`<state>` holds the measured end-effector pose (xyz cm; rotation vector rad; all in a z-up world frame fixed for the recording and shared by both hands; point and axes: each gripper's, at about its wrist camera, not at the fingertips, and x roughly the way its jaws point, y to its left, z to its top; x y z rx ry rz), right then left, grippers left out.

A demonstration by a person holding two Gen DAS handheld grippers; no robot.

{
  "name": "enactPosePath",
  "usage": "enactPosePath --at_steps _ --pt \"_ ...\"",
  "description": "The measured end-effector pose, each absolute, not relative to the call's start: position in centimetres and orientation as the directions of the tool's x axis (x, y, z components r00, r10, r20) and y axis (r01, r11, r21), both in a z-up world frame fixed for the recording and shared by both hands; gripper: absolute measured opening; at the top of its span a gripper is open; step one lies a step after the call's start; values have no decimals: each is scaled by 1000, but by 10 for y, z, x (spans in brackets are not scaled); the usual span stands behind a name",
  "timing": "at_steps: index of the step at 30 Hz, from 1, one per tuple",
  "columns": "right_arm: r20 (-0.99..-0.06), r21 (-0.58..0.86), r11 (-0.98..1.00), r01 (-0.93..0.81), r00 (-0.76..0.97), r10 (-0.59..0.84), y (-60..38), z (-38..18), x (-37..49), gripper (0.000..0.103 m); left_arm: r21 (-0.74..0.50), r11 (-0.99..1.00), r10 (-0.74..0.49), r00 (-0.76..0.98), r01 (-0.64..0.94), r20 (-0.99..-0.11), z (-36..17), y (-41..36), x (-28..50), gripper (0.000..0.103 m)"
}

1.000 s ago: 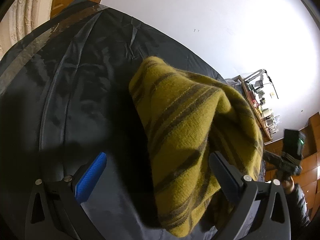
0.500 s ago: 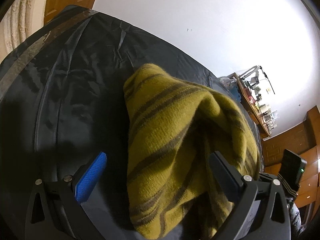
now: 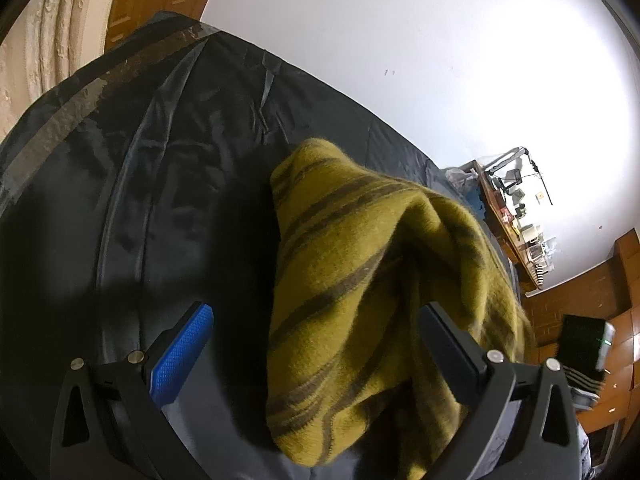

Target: Fold clothes

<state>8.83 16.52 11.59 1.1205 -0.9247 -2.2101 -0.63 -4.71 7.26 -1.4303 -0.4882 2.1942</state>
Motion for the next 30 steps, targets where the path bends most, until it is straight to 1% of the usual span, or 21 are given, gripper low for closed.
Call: enactPosePath --at_steps 1,4,6,9,11,13,17,20,23,25,27,30 --pt "-475 752 -639 163 -537 -697 157 125 91 27 -532 -824 565 -346 -195 -749 74 -47 -7 103" --pt "-447 744 -607 278 -468 -762 126 142 93 27 -534 -820 571 -354 -206 -740 80 -45 -8 103" --pt "-444 736 -583 343 -405 -799 103 148 96 27 -534 -817 576 -360 -219 -734 85 -45 -7 103" --pt "-466 728 -567 387 -328 -822 75 136 106 27 -530 -815 579 -370 -234 -727 91 -44 -6 103" --pt "-481 734 -571 368 -312 -819 72 116 114 28 -525 -818 575 -375 -237 -727 93 -44 -3 103" --pt "-486 757 -577 306 -326 -811 78 98 112 27 -519 -823 567 -377 -231 -732 93 -46 -1 103" --pt "-484 798 -580 164 -401 -778 111 77 107 28 -510 -833 551 -378 -212 -744 90 -53 5 103" --pt "-463 828 -555 76 -466 -754 135 71 100 28 -506 -839 543 -381 -201 -749 89 -56 10 103" --pt "-406 865 -501 29 -546 -733 164 73 96 28 -507 -840 540 -381 -192 -750 88 -61 12 103" --pt "-394 874 -486 9 -571 -720 173 73 90 28 -509 -839 541 -381 -190 -750 87 -63 14 103" --pt "-413 868 -496 -15 -576 -705 177 72 78 28 -509 -839 543 -379 -193 -750 87 -62 15 103" --pt "-474 845 -531 -68 -553 -685 176 65 57 28 -509 -837 546 -374 -201 -750 87 -59 16 103"
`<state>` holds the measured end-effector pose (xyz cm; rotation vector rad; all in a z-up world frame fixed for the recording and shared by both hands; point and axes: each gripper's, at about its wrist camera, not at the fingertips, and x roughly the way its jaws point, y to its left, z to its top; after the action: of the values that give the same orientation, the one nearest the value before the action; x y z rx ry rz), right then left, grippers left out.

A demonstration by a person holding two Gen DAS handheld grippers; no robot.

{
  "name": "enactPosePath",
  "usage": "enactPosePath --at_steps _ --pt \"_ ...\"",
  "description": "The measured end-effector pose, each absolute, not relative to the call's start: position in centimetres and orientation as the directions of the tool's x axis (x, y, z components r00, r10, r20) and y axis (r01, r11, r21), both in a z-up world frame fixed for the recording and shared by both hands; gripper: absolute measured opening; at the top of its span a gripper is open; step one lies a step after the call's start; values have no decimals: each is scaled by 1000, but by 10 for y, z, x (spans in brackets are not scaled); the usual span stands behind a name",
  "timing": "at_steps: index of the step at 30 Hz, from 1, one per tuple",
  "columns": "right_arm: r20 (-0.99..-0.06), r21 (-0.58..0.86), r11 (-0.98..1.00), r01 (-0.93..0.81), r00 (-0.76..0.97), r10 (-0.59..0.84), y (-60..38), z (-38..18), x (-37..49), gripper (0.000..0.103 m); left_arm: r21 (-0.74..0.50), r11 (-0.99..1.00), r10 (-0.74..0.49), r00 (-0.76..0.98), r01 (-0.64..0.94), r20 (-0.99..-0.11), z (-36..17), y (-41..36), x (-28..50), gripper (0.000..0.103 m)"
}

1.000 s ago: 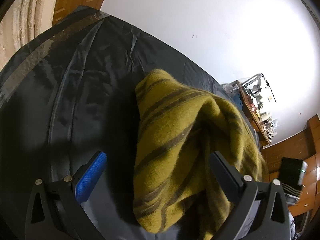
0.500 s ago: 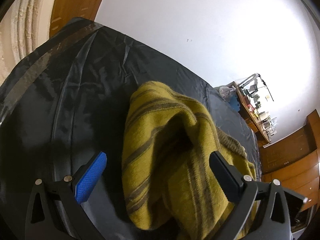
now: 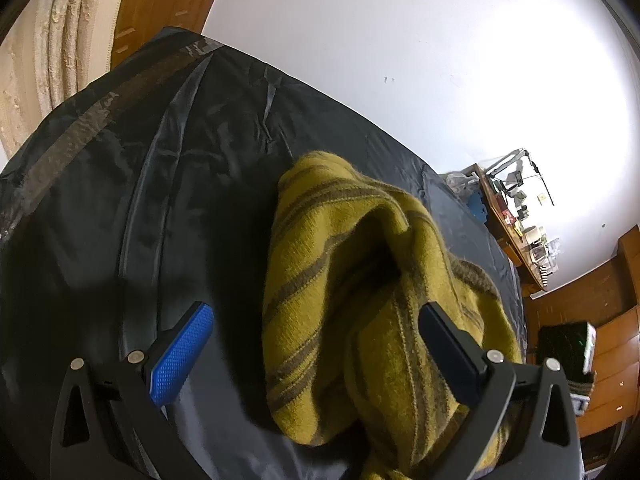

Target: Fold clothes

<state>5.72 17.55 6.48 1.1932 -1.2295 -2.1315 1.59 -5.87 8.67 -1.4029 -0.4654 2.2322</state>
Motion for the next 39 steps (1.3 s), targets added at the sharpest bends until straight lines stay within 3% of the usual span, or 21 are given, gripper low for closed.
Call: enactPosePath --at_steps 3,4,5,12,16,22,28,35,39 --pt "-546 802 -588 -105 -530 -649 169 59 44 25 -506 -837 546 -369 -208 -752 86 -57 16 103" --pt "-557 794 -597 -110 -523 -644 168 59 43 13 -504 -838 545 -368 -209 -754 86 -57 17 103" --pt "-563 789 -604 -108 -518 -644 166 59 44 10 -503 -839 544 -368 -209 -754 86 -58 17 103" --pt "-661 665 -736 126 -361 -658 127 85 88 9 -500 -846 531 -381 -186 -757 86 -69 8 103" --pt "-720 642 -755 132 -235 -653 116 59 127 9 -481 -851 525 -380 -212 -761 90 -64 -2 103" --pt "-789 585 -811 -28 -254 -560 142 39 168 9 -446 -847 531 -395 -290 -750 110 -50 -28 103" --pt "-897 402 -906 -132 -256 -360 172 48 197 9 -409 -793 580 -354 -452 -734 126 -13 -56 103" --pt "-951 245 -926 -288 -257 -171 210 49 218 9 -409 -598 636 -98 -689 -765 100 45 -57 103" --pt "-966 172 -928 -330 -241 -94 221 47 221 9 -467 -487 646 56 -738 -761 82 58 -45 103"
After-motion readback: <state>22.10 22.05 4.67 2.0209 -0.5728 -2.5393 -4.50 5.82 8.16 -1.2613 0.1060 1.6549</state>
